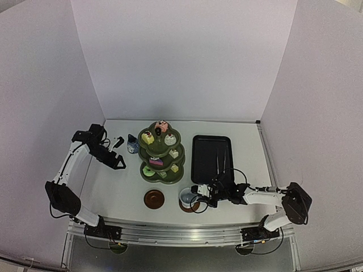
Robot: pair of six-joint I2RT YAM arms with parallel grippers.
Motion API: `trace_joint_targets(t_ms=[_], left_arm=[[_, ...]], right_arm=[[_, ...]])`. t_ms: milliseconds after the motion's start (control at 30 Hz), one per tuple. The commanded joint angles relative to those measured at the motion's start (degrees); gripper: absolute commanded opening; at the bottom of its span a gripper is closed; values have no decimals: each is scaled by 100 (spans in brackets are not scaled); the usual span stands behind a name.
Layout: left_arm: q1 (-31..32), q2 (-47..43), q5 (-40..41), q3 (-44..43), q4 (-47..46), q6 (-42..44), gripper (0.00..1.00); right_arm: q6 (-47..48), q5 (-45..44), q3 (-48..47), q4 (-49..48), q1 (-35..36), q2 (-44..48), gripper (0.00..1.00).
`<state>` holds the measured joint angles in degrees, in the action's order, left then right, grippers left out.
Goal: Serve the afternoon tea
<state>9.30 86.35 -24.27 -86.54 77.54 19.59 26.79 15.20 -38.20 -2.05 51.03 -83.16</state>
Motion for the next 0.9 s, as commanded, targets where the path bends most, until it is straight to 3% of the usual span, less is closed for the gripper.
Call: trace_joint_targets(t_ms=[0, 300, 400, 533, 600, 667, 867], left_arm=[[-38, -15, -74, -216, 578, 73, 91], [-38, -30, -100, -182, 569, 88, 91], [-39, -30, -113, -145, 552, 90, 92], [-38, -19, -50, -93, 391, 60, 92], [-41, 31, 62, -156, 268, 42, 92], [-42, 167, 312, -396, 109, 34, 95], [-58, 1341, 1394, -1722, -316, 202, 97]], right_arm=[[76, -278, -6, 58, -31, 219, 17], [191, -237, -137, 564, -31, 335, 21], [171, -220, -244, 747, -31, 362, 38], [69, -334, -428, 855, -31, 539, 52], [42, -415, -491, 888, -32, 721, 74], [22, -492, -572, 996, -32, 896, 86], [-239, -788, -824, 1296, -31, 1580, 92]])
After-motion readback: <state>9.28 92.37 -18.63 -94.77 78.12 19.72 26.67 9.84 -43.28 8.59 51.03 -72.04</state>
